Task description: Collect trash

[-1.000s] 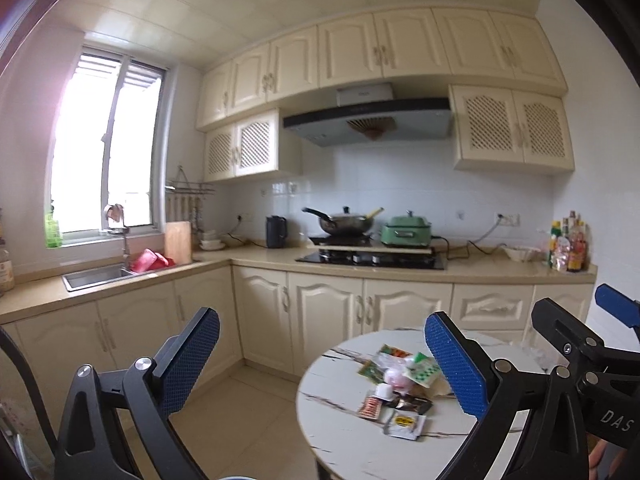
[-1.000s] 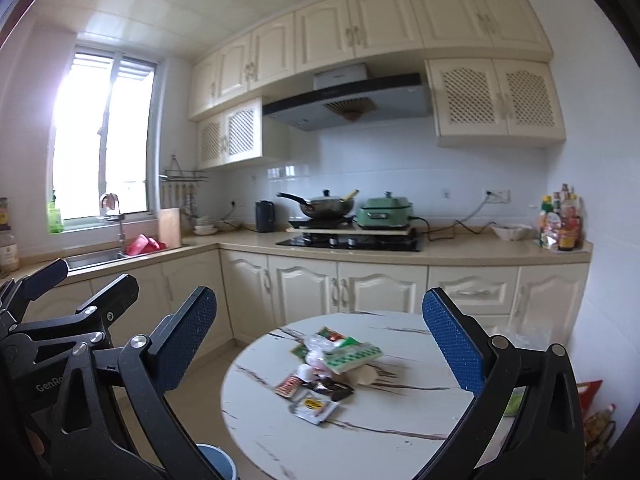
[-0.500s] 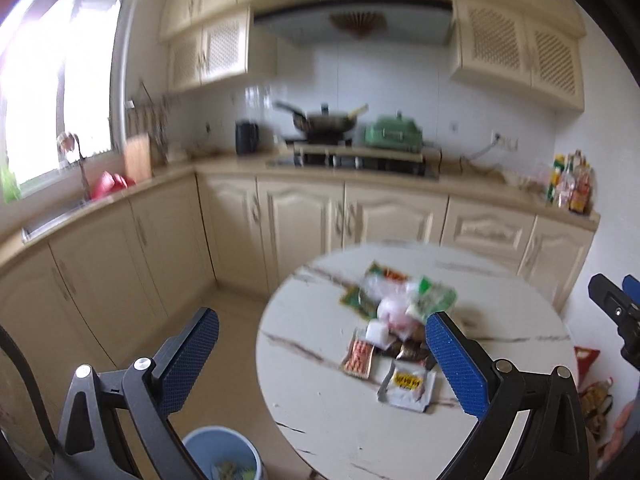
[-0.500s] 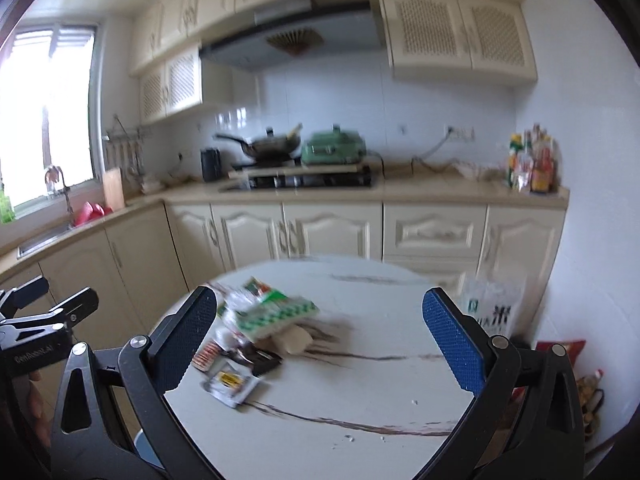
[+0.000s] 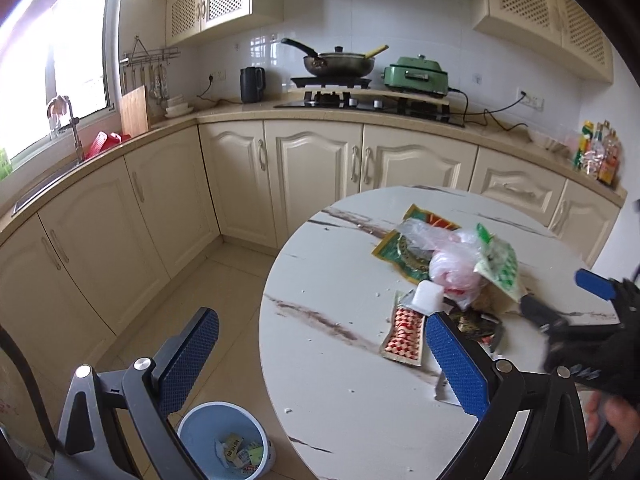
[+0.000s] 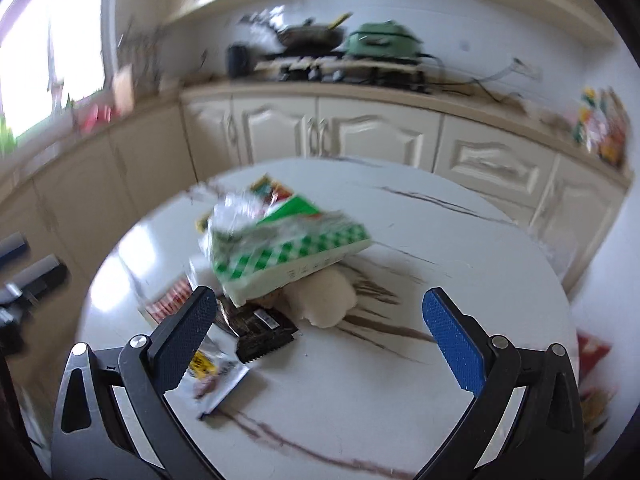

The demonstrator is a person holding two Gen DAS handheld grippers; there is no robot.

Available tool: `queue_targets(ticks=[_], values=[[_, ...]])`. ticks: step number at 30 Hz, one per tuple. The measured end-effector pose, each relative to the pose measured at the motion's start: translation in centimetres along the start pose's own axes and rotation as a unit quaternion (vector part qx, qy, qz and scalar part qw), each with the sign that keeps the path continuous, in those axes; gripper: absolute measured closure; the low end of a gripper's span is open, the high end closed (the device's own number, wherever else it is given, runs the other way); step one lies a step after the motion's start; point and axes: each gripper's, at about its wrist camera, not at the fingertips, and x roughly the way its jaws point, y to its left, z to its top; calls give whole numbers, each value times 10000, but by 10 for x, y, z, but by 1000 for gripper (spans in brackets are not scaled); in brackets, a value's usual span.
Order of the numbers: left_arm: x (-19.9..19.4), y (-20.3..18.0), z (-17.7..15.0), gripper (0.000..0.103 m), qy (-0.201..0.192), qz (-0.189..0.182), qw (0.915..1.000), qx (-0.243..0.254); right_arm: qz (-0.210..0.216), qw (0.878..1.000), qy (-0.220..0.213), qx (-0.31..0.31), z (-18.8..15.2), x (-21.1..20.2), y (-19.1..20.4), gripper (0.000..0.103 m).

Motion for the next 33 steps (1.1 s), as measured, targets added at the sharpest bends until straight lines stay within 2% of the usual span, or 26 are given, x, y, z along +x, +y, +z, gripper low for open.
queue_targets(ticks=[2,7,8,9,11,13,15,16,17,19,22,25,30,33], values=[[9,0,-2,1,44,-16,10000,1,-136,9986,151,-495,-1,17,15,0],[25,-1,-1,1,176,-71,9998,13,-251,9926,-73,-1187,2,35,43,1],[28,-1,0,1,189,-76,9998,36,-189,9921,-133,-1236,4,37,46,8],[30,-2,1,1,198,-94,9997,74,-110,9920,-167,-1245,6,39,47,25],[32,-3,3,1,184,-133,9996,138,66,9927,-58,-1206,8,45,46,47],[32,-3,4,1,170,-206,9995,145,163,9938,-69,-1100,10,46,42,57],[32,-5,2,1,178,-330,9992,133,236,9954,-126,-918,11,41,31,83],[35,-9,5,1,195,-426,9988,149,302,9968,-182,-715,11,36,22,88],[34,-10,2,1,194,-511,9984,165,392,9974,-220,-566,13,32,12,90],[40,-18,5,1,263,-593,9977,213,907,9955,-261,-19,11,24,-15,90],[49,-36,12,1,248,-872,9950,411,874,9951,-358,307,3,14,-42,91],[66,-47,22,1,355,-864,9944,494,900,9930,-375,669,-7,9,-68,91],[101,-48,40,1,582,-1114,9920,101,920,9908,-425,902,-16,1,-92,91],[124,-57,50,3,726,-951,9928,103,922,9908,-460,874,-18,-1,-93,91]])
